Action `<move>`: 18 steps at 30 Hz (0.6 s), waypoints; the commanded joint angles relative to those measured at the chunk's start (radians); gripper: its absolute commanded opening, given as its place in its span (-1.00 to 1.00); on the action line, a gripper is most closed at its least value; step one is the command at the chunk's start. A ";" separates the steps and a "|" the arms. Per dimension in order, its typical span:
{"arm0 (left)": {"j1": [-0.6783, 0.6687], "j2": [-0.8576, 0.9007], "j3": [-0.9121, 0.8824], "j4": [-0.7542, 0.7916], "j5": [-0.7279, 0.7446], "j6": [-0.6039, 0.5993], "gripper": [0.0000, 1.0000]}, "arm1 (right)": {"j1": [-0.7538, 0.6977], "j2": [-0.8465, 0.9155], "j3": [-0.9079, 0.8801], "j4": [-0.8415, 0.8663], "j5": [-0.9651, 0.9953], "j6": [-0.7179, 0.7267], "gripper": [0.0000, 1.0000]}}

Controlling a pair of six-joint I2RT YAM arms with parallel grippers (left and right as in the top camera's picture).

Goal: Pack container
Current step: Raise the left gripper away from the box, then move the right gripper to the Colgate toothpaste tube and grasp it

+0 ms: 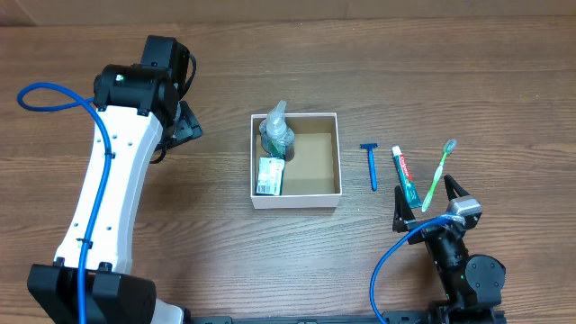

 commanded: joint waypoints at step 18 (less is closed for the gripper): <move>0.004 -0.015 0.024 0.001 -0.016 0.001 1.00 | -0.003 0.494 0.674 -0.558 0.032 0.045 1.00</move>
